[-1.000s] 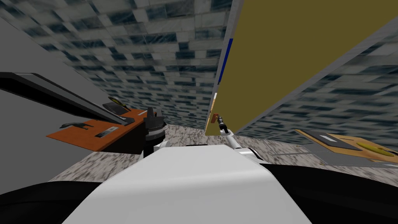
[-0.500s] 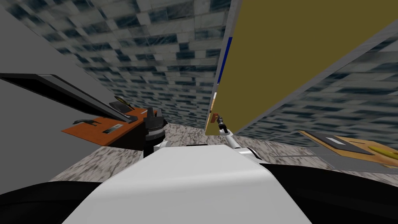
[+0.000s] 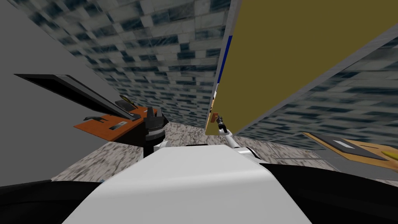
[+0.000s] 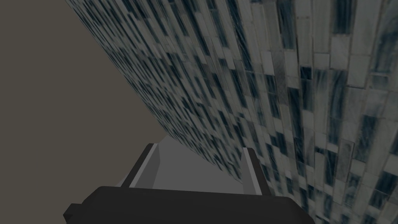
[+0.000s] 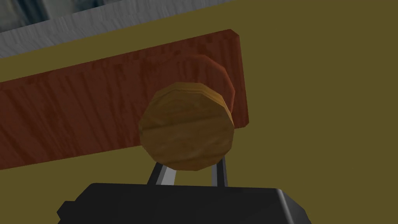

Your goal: Pull the door open

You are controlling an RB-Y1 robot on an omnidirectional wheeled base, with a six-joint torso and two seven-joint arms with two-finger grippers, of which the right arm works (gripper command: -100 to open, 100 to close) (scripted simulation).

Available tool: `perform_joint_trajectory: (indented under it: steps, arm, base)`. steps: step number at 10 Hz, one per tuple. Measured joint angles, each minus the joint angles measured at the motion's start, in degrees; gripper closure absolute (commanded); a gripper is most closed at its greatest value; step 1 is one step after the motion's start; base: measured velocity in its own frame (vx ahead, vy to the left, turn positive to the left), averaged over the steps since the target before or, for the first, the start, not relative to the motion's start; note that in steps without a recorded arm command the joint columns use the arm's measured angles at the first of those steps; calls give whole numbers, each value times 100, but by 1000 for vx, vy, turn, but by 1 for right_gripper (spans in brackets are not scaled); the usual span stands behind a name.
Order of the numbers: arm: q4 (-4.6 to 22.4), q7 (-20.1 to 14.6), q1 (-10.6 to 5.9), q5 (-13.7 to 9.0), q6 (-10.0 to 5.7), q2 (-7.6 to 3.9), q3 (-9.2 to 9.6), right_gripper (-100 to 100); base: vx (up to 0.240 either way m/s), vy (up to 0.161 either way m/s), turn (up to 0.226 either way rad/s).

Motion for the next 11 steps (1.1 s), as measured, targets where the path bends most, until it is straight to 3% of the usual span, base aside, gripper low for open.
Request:
perform_joint_trajectory:
  steps: [2,4,6,11]
  arm:
    - [-86,-331,18,-165,106,39,-2,100]
    - [113,-633,-104,-269,52,80,21,100]
    - [-30,-787,-10,-318,108,98,20,100]
    - [-146,-1427,-27,-613,311,189,13,100]
  base:
    - [-58,-38,61]
    - [-42,-28,50]
    - [-21,-11,34]
    - [-47,-35,57]
